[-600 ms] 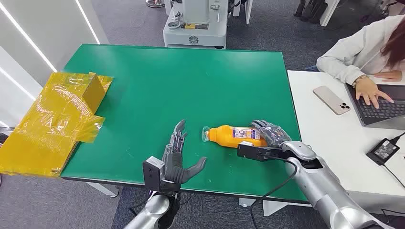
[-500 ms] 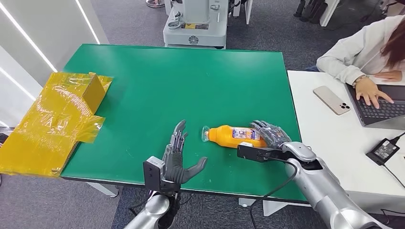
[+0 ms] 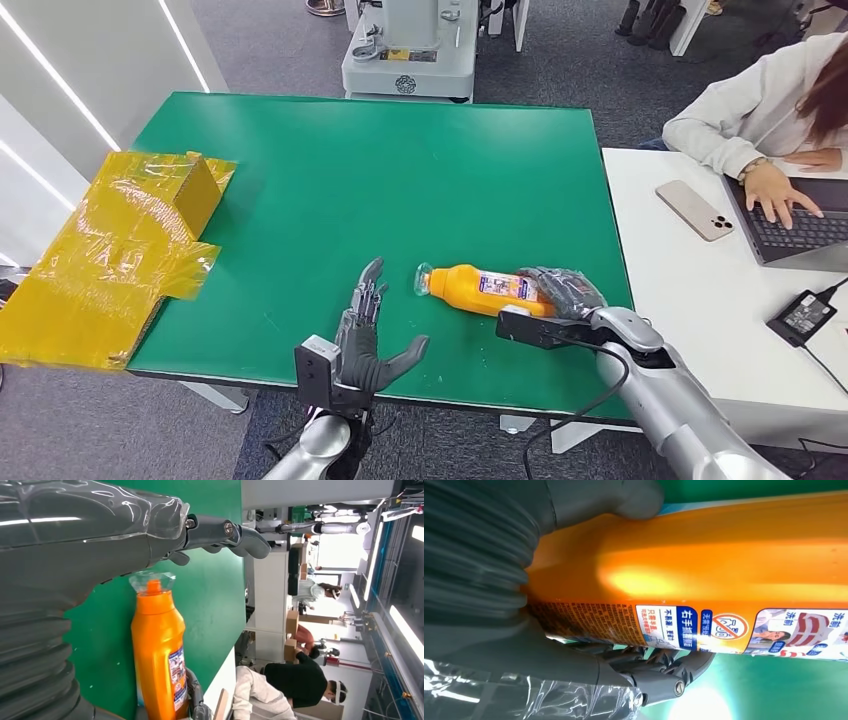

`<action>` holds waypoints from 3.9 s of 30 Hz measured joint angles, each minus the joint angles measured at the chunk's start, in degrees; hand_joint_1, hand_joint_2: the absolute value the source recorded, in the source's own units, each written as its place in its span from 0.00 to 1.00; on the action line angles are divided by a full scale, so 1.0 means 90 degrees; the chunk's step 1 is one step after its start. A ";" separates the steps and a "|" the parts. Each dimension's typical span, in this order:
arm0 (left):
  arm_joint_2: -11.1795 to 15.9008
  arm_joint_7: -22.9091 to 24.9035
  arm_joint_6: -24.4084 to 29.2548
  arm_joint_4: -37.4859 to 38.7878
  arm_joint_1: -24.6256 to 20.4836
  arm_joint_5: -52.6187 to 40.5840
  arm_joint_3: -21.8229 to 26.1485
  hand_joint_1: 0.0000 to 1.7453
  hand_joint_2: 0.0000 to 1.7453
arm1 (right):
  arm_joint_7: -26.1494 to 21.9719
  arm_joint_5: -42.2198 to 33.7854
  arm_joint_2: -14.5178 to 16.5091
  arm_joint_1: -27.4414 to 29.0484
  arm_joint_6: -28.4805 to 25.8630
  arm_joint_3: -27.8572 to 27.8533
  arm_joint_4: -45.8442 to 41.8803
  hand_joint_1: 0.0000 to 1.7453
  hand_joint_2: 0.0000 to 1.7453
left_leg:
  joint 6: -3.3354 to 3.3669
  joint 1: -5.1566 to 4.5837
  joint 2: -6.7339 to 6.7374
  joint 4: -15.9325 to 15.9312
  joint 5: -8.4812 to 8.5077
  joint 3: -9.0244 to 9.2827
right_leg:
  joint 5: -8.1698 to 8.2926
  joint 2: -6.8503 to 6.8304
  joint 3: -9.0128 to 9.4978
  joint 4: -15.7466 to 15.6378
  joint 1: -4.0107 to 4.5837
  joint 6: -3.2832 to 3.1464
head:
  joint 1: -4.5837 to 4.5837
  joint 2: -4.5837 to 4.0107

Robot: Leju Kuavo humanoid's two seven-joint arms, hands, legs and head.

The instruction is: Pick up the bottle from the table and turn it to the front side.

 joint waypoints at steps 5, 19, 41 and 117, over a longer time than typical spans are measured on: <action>0.0017 -0.0069 0.0104 -0.0016 -0.0006 -0.0043 0.0000 0.00 1.00 | -0.0458 -0.0718 0.0042 0.0275 -0.0018 -0.0335 -0.0168 1.00 1.00 | 0.0001 0.0000 0.0000 -0.0001 -0.0001 -0.0002 | -0.0001 -0.0001 0.0000 0.0000 0.0000 0.0000 | 0.0000 0.0000; 0.0141 -0.0064 0.0481 -0.0325 -0.0127 -0.0308 0.0060 0.00 1.00 | -0.1396 -0.2795 0.0699 0.2179 -0.0735 -0.1889 -0.1407 1.00 1.00 | 0.0002 0.0001 -0.0019 -0.0006 -0.0003 -0.0012 | -0.0010 -0.0021 -0.0002 0.0000 0.0002 0.0000 | -0.0001 0.0000; 0.0123 0.0995 -0.2303 0.0776 -0.1511 0.0862 0.0288 0.00 1.00 | -0.1700 -0.2805 0.1313 0.3390 -0.1001 -0.2874 -0.3842 1.00 1.00 | 0.0000 0.0000 -0.0009 -0.0003 0.0007 -0.0010 | -0.0003 -0.0015 -0.0006 0.0004 0.0001 -0.0005 | 0.0001 0.0000; -0.0599 0.1512 -0.3072 0.2838 -0.3658 0.0988 -0.0002 0.87 1.00 | -0.1742 -0.1610 0.1678 0.1254 -0.1452 -0.2074 -0.1787 1.00 1.00 | -0.0004 0.0000 -0.0011 0.0000 0.0011 -0.0011 | 0.0003 -0.0014 -0.0008 0.0006 0.0001 -0.0005 | -0.0001 0.0000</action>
